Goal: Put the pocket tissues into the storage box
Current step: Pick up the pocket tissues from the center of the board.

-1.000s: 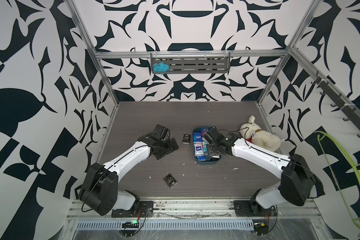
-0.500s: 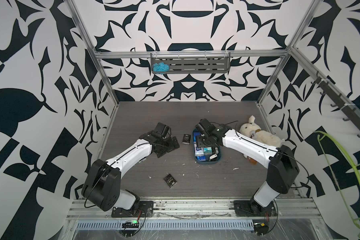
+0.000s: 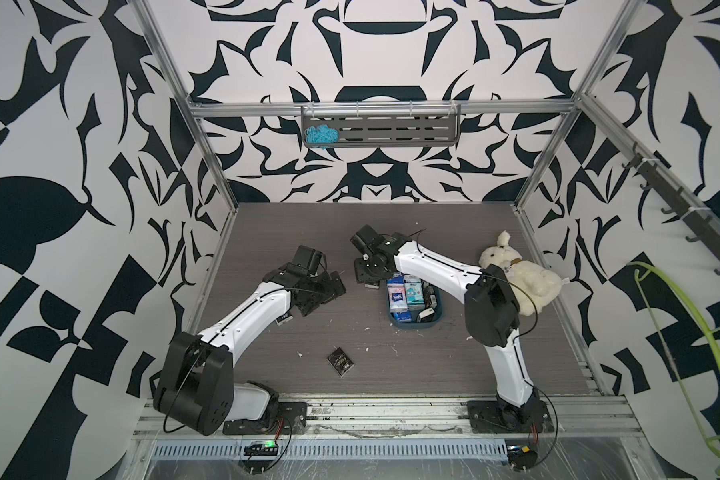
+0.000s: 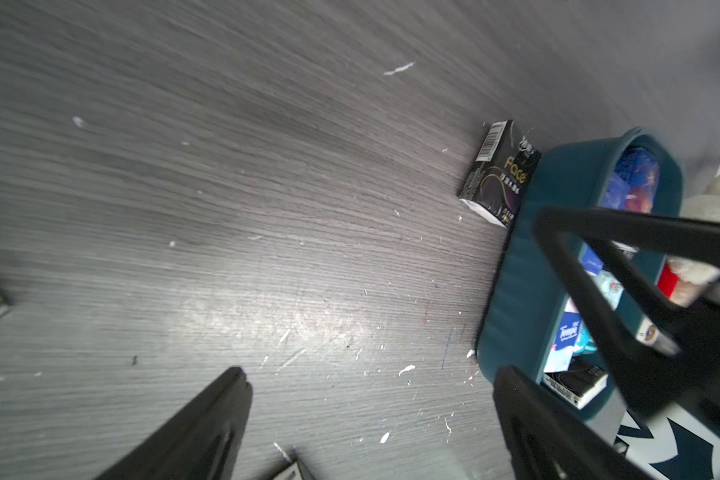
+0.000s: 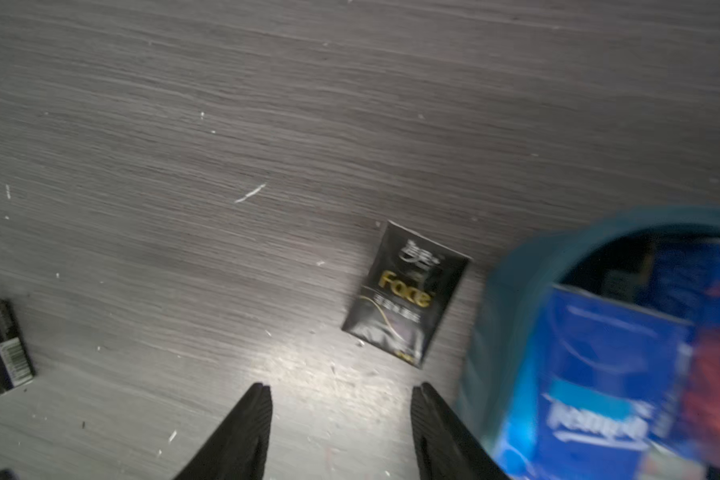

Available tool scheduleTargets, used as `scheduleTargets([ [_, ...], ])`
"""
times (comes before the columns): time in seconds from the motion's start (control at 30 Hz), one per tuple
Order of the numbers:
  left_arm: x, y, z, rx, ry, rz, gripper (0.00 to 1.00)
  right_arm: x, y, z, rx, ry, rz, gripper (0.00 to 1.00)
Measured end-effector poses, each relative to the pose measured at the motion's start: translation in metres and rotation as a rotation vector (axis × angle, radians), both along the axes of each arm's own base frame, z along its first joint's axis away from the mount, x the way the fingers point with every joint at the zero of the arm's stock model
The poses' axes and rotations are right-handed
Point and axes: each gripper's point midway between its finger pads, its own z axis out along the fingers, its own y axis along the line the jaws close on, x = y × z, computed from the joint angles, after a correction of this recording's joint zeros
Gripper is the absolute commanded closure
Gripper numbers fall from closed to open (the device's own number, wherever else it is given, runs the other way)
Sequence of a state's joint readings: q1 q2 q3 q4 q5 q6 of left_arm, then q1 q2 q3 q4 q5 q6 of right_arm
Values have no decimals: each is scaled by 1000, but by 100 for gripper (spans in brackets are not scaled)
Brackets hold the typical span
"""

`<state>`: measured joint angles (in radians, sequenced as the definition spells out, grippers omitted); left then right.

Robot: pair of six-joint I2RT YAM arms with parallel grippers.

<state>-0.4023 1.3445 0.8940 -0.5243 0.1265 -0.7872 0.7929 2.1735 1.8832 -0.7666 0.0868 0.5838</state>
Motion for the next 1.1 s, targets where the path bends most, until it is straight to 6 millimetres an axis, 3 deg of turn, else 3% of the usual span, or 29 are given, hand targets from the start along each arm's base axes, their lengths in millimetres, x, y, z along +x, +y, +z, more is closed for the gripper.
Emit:
scheduleTargets([
  [0.17,-7,13,-2,12,6,12,1,9,4,-15,-63,20,-28,34],
  [0.5,-11,25,5,18,-24,21,1,14,-23,-24,-211,19,-125,28],
  [0.73,-11,26,5,22,-27,12,1,16,-27,-27,-221,27,-161,28],
  [1.1,-17,36,10,40,-29,19,0,28,-28,-49,-193,80,-209,28],
])
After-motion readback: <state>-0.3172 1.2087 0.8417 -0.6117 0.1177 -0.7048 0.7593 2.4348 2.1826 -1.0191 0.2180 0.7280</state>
